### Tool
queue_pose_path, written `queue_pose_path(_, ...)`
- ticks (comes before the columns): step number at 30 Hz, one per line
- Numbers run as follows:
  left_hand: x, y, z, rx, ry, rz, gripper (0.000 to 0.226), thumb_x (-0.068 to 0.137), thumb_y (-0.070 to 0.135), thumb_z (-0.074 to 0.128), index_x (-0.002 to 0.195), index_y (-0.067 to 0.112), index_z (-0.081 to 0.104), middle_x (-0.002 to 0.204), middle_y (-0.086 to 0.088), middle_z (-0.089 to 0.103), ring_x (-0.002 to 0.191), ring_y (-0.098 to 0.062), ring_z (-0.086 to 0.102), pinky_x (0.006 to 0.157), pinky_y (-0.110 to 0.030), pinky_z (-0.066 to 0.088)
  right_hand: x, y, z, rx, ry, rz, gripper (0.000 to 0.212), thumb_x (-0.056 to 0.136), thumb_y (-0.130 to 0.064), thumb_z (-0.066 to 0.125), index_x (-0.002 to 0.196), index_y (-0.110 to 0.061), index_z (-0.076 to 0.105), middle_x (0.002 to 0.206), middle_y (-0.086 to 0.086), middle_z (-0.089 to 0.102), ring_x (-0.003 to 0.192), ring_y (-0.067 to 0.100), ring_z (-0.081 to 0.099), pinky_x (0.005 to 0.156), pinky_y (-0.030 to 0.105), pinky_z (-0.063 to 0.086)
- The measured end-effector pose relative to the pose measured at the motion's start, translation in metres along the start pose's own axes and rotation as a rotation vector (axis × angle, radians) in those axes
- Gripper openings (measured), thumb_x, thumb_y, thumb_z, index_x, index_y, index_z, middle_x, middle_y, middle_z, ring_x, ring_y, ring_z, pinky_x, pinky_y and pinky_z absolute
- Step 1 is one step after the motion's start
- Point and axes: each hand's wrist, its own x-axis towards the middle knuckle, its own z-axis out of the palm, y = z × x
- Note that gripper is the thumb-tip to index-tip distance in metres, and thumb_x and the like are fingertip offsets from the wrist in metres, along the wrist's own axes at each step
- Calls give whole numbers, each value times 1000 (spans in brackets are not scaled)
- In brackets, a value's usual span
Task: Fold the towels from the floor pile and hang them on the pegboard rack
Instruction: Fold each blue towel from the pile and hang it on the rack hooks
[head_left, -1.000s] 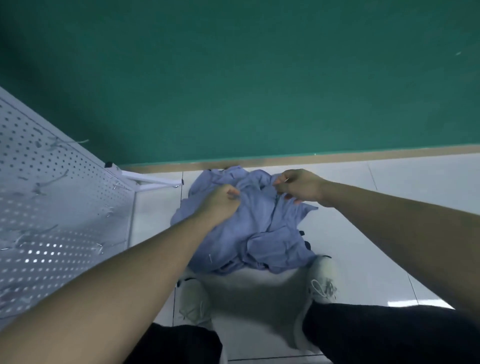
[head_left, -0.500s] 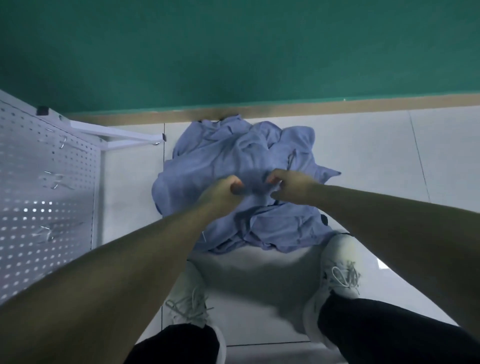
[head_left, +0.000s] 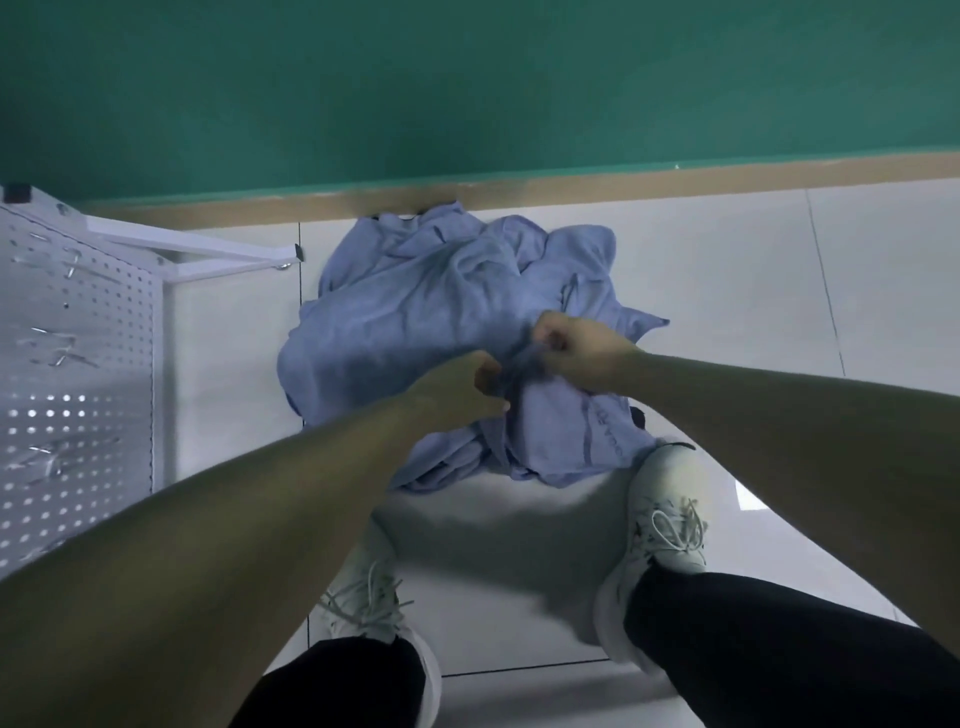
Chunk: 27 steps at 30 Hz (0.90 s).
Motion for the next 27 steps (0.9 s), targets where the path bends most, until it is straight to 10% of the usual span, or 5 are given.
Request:
queue_pose_path(10,-42,70,-44,-354,147,54,37,88,20,76,116,7,57,106,-5,62,95,-13,57,86,-29,48,-66,-20,-55,186,-48,-211,16,97,-13,59,95,-28,54,78,-10,56,64,1,48,61,10,38)
queue_pose_path(14,-66,95,-47,-235,19,87,31,93,15,68,70,19,48,64,4,49,55,3,42,57,-15,37,-84,-50,-85,455,162,-198,10,95,-20,64,93,-28,59,76,2,61,66,12,51,67,23,43)
queue_pose_path(27,-161,125,-102,-555,649,49,8,98,25,49,91,26,54,86,3,59,82,-16,53,76,-33,40,-170,-106,-152,452,383,-208,39,92,-46,68,68,-20,52,57,-5,50,44,4,42,50,21,38)
